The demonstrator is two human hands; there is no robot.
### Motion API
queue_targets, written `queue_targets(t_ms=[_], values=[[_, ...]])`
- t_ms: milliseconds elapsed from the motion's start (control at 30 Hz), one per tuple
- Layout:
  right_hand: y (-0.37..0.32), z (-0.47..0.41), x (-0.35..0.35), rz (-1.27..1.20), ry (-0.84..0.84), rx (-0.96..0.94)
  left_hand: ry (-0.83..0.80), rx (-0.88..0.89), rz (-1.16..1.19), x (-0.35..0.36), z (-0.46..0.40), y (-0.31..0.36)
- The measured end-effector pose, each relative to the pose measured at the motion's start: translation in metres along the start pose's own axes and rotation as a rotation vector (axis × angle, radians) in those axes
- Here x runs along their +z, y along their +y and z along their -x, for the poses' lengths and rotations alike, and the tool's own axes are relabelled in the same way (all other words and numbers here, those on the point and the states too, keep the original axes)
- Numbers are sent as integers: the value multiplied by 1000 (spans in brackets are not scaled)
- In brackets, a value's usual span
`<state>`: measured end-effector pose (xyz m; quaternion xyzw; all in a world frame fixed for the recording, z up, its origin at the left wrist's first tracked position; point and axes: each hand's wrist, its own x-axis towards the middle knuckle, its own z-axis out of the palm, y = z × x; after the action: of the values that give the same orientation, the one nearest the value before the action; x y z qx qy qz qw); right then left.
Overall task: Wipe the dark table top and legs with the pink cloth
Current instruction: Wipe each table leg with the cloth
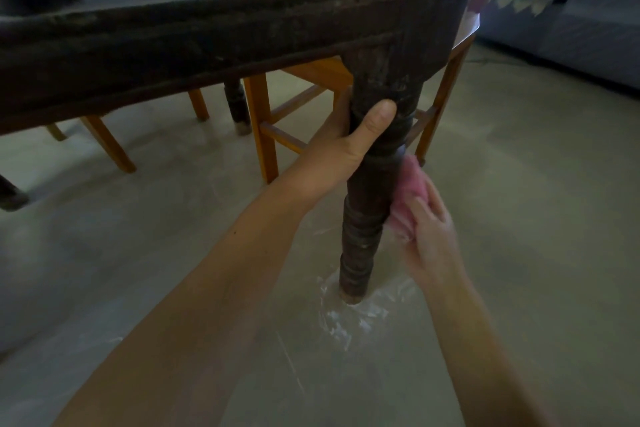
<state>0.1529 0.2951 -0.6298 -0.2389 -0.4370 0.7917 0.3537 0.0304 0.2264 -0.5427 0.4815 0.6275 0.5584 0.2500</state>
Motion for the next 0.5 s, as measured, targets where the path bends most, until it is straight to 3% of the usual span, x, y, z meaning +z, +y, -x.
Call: queue_targets(t_ms=[133, 267, 400, 500], values=[[-10, 4, 20, 98, -93, -182, 3, 0, 10, -1, -1, 0], [34, -6, 7, 210, 111, -191, 19, -29, 23, 1, -1, -1], [81, -4, -25, 418, 298, 61, 17, -36, 27, 1, 0, 1], [71, 0, -14, 303, 314, 162, 8, -9, 1, 2, 2, 0]])
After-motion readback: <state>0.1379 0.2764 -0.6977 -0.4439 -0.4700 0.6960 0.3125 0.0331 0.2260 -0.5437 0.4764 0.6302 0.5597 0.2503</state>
